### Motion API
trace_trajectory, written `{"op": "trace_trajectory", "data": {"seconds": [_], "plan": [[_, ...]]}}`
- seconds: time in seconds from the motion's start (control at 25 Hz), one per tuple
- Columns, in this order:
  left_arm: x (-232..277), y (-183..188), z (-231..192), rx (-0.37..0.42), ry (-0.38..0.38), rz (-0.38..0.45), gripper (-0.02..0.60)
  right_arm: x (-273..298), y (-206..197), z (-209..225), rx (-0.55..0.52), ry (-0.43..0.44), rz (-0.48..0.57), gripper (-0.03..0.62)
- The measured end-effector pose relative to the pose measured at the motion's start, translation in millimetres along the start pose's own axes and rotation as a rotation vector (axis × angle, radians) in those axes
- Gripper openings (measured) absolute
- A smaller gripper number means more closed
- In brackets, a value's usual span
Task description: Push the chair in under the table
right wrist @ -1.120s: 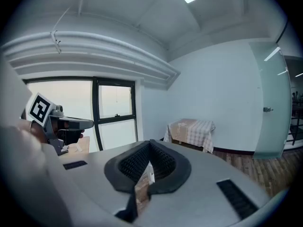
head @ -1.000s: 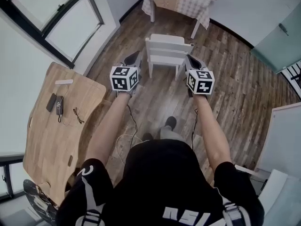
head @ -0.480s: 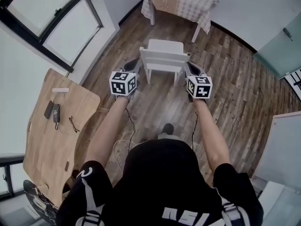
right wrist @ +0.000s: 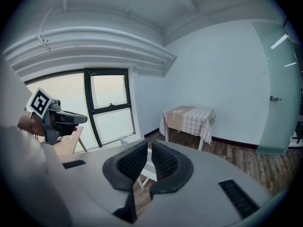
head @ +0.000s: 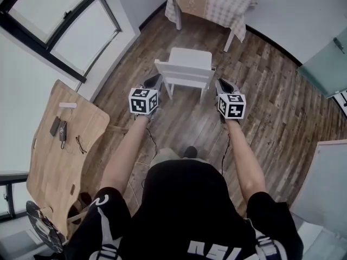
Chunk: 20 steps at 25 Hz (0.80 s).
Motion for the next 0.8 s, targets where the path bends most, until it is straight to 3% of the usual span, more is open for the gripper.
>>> {"op": "trace_trajectory", "data": {"seconds": [0.32,0.56,0.8], "plan": [[14.9,-11.6,4.3,0.003,0.017,-0.037,0.028,11.3,-12.6,19.6,0.026,0.014,-0.018,0.074],[32.8,-21.1,5.1,-0.001,-0.012,-0.049,0.035,23.6,-18.3,23.7,0.002,0.022,-0.033,0.129],[56.4,-34.3,-14.1,0.001,0.008,-0.089,0.176,49.3,-31.6,29.9,0.023,0.053,-0.111,0.234]]}}
Point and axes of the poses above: the fingertips, and each gripper's own axes: x forward along the fingers, z to its right, y out of its top, the point moved 2 cm from there along -x, backward along the fingers, and after that the axes turned 8 degrees about y, right-handed, at the moved point
